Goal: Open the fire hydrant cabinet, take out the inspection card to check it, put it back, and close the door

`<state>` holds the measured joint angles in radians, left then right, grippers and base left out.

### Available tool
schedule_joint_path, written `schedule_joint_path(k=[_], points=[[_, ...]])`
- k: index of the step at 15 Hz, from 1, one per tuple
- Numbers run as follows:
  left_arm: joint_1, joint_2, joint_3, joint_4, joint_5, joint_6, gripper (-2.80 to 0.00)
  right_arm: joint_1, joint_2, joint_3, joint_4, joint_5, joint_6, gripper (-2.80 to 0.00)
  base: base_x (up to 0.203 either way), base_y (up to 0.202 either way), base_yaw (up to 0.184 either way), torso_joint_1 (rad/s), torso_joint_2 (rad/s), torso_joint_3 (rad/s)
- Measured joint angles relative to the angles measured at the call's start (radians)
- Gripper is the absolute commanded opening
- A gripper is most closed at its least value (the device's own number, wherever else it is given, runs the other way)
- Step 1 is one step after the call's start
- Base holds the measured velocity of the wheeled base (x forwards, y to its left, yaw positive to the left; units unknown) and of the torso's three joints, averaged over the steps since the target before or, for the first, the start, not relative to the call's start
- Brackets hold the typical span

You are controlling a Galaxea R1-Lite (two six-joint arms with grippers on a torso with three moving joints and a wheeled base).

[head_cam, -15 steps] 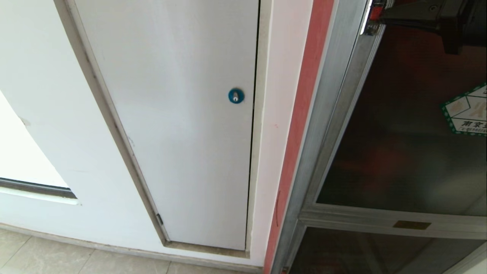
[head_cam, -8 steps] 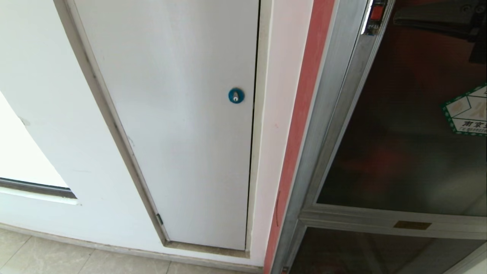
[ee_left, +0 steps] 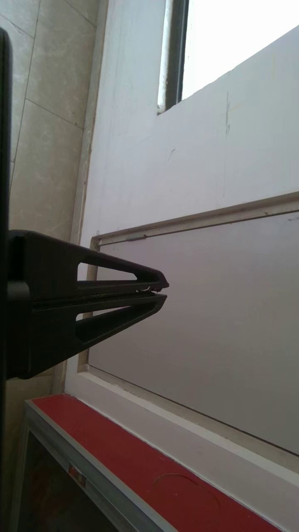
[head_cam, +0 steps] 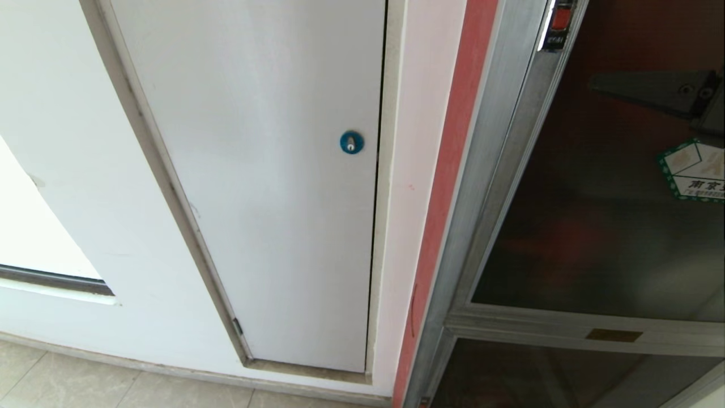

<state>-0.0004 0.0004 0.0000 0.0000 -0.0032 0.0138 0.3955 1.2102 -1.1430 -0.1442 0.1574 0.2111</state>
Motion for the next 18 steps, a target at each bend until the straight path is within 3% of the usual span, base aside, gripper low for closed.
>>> schedule_joint_path(k=[5, 7, 10, 14, 18], points=[[0.000, 0.000, 0.000, 0.000, 0.000, 0.000, -2.80, 0.133, 0.022, 0.216, -0.391, -0.246, -0.261, -2.80, 0.000, 0.000, 0.000, 0.000, 0.00, 0.000], [0.000, 0.000, 0.000, 0.000, 0.000, 0.000, -2.80, 0.161, 0.044, 0.249, -0.520, -0.289, -0.297, -2.80, 0.000, 0.000, 0.000, 0.000, 0.00, 0.000], [0.000, 0.000, 0.000, 0.000, 0.000, 0.000, -2.80, 0.232, 0.056, 0.300, -0.602, -0.380, -0.356, -2.80, 0.000, 0.000, 0.000, 0.000, 0.00, 0.000], [0.000, 0.000, 0.000, 0.000, 0.000, 0.000, -2.80, 0.254, 0.108, 0.346, -0.826, -0.457, -0.419, -2.80, 0.000, 0.000, 0.000, 0.000, 0.00, 0.000], [0.000, 0.000, 0.000, 0.000, 0.000, 0.000, -2.80, 0.256, 0.129, 0.348, -0.842, -0.489, -0.450, -2.80, 0.000, 0.000, 0.000, 0.000, 0.00, 0.000]])
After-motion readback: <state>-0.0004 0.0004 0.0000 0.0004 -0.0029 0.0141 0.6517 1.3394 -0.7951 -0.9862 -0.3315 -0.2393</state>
